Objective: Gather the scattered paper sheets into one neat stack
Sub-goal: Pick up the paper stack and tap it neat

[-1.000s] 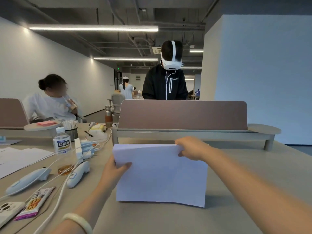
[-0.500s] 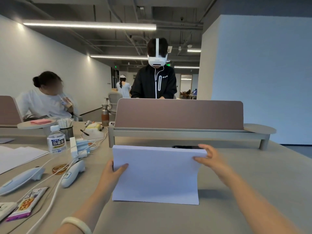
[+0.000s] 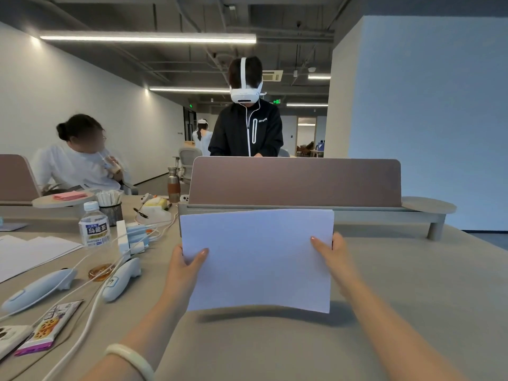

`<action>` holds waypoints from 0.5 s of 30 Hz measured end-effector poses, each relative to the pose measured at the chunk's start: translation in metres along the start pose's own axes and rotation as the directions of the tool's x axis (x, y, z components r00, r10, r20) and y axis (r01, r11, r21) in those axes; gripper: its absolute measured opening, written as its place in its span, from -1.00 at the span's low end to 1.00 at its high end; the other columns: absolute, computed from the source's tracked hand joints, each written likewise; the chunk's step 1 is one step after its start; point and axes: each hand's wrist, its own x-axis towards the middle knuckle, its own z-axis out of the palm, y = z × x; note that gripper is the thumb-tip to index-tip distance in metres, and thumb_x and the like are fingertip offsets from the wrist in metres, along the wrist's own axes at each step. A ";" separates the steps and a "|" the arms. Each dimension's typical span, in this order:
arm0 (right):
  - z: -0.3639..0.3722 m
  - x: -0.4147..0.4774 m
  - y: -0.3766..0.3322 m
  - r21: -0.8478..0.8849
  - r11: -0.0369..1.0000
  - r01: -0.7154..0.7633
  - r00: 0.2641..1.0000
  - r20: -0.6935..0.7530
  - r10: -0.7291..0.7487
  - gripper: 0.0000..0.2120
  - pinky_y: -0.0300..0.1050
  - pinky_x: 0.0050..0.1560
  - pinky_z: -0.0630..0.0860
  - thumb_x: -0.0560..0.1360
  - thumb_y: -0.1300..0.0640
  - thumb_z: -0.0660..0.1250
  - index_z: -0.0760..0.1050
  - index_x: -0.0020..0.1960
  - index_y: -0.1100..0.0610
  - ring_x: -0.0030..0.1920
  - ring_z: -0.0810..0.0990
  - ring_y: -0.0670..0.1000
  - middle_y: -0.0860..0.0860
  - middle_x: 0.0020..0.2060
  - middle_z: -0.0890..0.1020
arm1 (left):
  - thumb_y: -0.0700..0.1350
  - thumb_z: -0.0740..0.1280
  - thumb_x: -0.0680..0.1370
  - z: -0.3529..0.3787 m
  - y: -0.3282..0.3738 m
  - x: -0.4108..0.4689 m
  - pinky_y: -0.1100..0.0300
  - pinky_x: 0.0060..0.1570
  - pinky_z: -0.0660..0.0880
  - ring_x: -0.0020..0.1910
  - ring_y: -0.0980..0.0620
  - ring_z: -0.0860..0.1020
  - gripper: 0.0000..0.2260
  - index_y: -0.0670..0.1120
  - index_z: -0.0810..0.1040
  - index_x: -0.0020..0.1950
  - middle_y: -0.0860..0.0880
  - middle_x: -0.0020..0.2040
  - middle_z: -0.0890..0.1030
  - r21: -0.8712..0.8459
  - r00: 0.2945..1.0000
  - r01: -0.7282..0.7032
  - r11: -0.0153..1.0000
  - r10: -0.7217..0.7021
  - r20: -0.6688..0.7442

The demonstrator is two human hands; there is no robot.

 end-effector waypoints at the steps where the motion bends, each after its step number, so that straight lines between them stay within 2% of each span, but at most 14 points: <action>1: 0.002 -0.004 0.004 -0.025 1.000 -0.004 1.000 -0.002 0.004 -0.73 0.08 0.02 0.54 0.51 0.03 0.30 0.39 0.10 0.16 -0.03 0.59 0.09 0.07 0.01 0.58 | -0.10 0.37 0.52 0.002 -0.005 -0.005 -0.10 -0.03 0.58 0.03 -0.13 0.61 -0.73 -0.09 0.41 0.17 -0.12 0.10 0.60 0.019 1.000 0.010 1.000 -0.010 -0.008; 4: 0.006 -0.012 0.022 -0.064 0.998 -0.004 1.000 -0.009 0.003 -0.63 0.18 0.03 0.57 0.40 -0.09 0.26 0.41 0.11 0.10 -0.03 0.62 0.10 0.08 0.00 0.61 | -0.07 0.40 0.48 0.006 -0.016 -0.018 -0.04 -0.08 0.55 0.00 -0.12 0.59 -0.69 -0.12 0.39 0.13 -0.16 0.08 0.57 0.053 0.999 0.014 0.998 -0.012 -0.030; 9: 0.005 -0.015 0.014 -0.020 0.999 0.045 0.997 -0.063 -0.046 -0.77 -0.01 -0.11 0.49 0.55 0.07 0.26 0.35 0.11 0.18 -0.03 0.56 0.10 0.09 -0.02 0.53 | -0.15 0.31 0.55 0.010 -0.004 -0.016 0.14 -0.25 0.50 -0.12 0.02 0.57 -0.77 -0.15 0.36 0.15 -0.07 0.00 0.56 0.019 0.999 -0.029 0.999 0.029 -0.025; 12: 0.006 -0.022 0.027 -0.039 0.998 0.047 0.999 -0.022 -0.048 -0.60 0.01 -0.08 0.52 0.39 -0.01 0.36 0.36 0.13 0.16 -0.02 0.59 0.08 0.06 -0.02 0.55 | -0.05 0.39 0.49 0.008 -0.013 -0.026 0.14 -0.20 0.50 -0.01 -0.02 0.59 -0.61 -0.14 0.36 0.23 -0.08 0.10 0.57 0.049 1.000 -0.014 0.999 0.014 -0.006; 14: 0.005 -0.021 0.044 -0.058 0.998 0.022 1.000 0.008 -0.022 -0.47 -0.03 -0.14 0.53 0.26 -0.05 0.38 0.37 0.12 0.17 -0.05 0.60 0.06 0.03 -0.04 0.57 | 0.05 0.38 0.39 0.006 -0.017 -0.028 0.13 -0.16 0.52 0.05 -0.05 0.59 -0.50 -0.12 0.36 0.24 -0.08 0.12 0.57 0.050 1.000 -0.008 0.999 0.008 -0.004; 15: 0.004 -0.021 0.052 -0.072 0.997 0.013 1.000 0.025 -0.012 -0.47 -0.08 -0.18 0.52 0.22 -0.04 0.39 0.40 0.10 0.19 -0.07 0.59 0.07 0.03 -0.07 0.58 | 0.05 0.38 0.39 0.007 -0.016 -0.028 0.12 -0.15 0.52 0.06 -0.06 0.59 -0.50 -0.12 0.36 0.24 -0.08 0.12 0.57 0.042 1.000 -0.004 0.999 0.004 -0.001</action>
